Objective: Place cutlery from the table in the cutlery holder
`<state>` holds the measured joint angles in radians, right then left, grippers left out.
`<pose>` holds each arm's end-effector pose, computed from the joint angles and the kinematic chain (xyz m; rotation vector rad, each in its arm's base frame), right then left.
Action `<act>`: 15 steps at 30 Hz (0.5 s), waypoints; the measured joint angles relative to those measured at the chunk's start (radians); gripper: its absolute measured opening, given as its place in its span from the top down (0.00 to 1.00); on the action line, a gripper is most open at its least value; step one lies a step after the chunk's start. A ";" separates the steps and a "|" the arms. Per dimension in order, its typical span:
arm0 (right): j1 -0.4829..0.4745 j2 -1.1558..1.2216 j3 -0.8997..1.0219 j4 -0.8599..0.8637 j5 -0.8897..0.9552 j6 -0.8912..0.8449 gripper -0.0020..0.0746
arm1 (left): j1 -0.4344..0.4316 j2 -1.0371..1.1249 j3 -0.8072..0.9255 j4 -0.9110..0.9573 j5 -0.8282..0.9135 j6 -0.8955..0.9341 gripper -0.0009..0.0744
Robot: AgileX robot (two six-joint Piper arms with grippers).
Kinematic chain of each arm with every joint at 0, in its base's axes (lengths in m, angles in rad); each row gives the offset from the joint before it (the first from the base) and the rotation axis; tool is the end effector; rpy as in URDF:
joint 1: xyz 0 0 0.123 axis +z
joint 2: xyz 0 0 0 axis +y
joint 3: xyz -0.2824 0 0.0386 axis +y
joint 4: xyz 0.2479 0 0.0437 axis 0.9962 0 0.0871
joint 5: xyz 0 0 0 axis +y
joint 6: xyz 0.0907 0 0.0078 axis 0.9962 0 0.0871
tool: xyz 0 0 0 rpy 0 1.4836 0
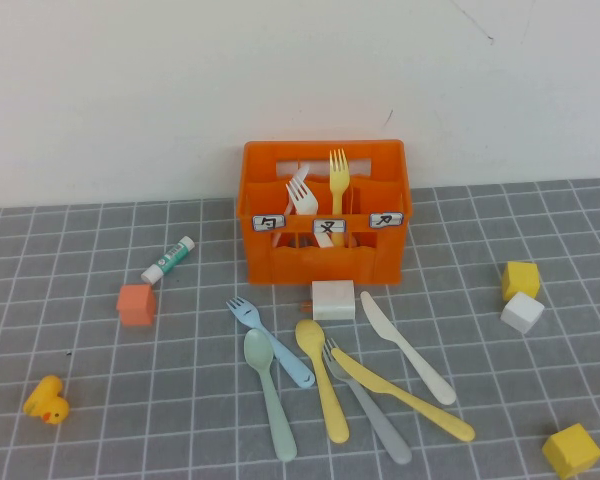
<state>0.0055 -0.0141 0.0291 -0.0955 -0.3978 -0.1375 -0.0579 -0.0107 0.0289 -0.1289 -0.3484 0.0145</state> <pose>0.0468 0.0036 0.2385 -0.1602 1.0927 -0.1769 0.0493 0.0011 0.2343 -0.0671 1.1553 -0.1205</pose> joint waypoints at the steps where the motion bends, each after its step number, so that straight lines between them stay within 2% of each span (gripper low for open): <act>1: 0.000 0.000 0.000 0.005 -0.063 0.007 0.98 | 0.000 0.000 0.000 0.000 -0.042 0.000 0.99; 4: 0.000 0.000 0.000 0.045 -0.174 0.011 0.98 | 0.000 0.000 0.000 0.000 -0.165 -0.005 0.99; 10: 0.000 0.000 0.000 0.087 -0.217 -0.033 0.98 | 0.000 -0.003 0.000 0.000 -0.333 -0.127 0.99; 12: 0.000 0.000 -0.014 0.095 -0.193 -0.056 0.98 | 0.000 -0.005 -0.031 0.000 -0.257 -0.160 0.99; 15: 0.000 0.000 -0.094 0.109 -0.096 -0.098 0.98 | 0.000 -0.005 -0.149 -0.006 0.002 -0.177 0.99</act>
<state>0.0055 -0.0141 -0.0646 0.0131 -0.4940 -0.2357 -0.0579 -0.0153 -0.1203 -0.1350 -0.3468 -0.1627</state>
